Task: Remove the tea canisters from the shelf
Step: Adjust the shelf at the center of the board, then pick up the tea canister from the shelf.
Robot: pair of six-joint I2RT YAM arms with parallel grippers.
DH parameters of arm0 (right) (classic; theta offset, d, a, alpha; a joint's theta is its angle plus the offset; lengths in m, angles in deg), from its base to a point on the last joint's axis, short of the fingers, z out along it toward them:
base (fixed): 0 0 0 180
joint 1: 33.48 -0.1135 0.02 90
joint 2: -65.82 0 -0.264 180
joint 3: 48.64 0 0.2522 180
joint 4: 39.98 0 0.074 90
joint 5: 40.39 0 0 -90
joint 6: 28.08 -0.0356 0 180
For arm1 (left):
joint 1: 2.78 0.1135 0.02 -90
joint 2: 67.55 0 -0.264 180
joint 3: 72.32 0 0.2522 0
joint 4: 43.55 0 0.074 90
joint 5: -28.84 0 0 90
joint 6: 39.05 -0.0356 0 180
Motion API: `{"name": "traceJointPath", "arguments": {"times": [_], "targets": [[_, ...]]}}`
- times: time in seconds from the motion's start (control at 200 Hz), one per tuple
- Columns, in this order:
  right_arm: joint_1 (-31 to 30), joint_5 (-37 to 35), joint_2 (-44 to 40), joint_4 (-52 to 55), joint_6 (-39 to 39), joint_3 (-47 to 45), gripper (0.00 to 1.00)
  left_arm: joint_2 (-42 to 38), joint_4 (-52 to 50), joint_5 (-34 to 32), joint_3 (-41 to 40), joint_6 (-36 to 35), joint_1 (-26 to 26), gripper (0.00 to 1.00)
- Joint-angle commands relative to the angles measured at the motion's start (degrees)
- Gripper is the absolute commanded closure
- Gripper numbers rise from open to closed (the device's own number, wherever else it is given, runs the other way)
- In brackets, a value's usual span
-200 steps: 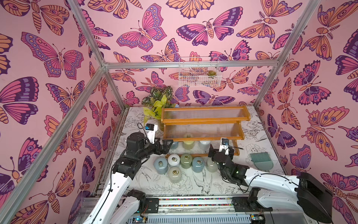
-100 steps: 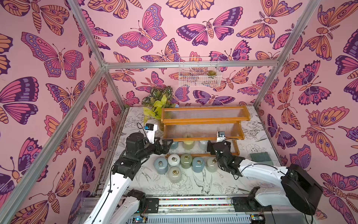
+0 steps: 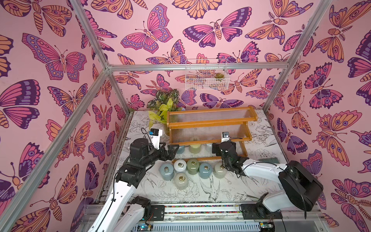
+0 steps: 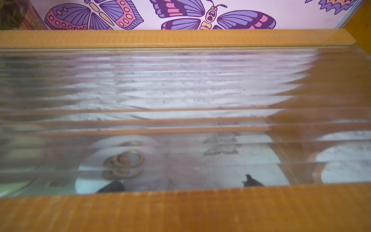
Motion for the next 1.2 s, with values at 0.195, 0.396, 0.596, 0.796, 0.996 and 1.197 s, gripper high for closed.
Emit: {"name": "traceJointPath", "arguments": {"times": [0.195, 0.396, 0.596, 0.796, 0.996, 1.197], "targets": [[1.7, 6.4, 2.4, -1.8, 1.8, 2.7, 0.01, -0.7, 0.7, 0.6, -1.1, 0.6, -0.3, 0.00], [1.4, 7.5, 0.5, -7.3, -2.5, -3.7, 0.01, -0.6, 0.6, 0.4, -1.3, 0.4, -0.3, 0.00], [-1.1, 5.4, 2.1, -13.7, -0.9, -6.3, 0.01, 0.6, 0.6, 0.3, -0.8, 0.1, -0.3, 0.00], [-2.4, 4.8, 4.6, -18.7, 3.5, -6.1, 0.01, 1.5, 0.6, 0.4, -0.4, -0.1, -0.3, 0.00], [-2.4, 5.2, 9.1, -18.9, 6.0, -3.0, 0.01, 1.2, 0.6, -0.1, -0.4, -0.2, -0.3, 0.00], [-2.4, 5.5, 11.9, -19.9, 8.5, -0.5, 0.01, 1.3, 0.6, -0.1, -0.3, -0.2, -0.3, 0.00]]}}
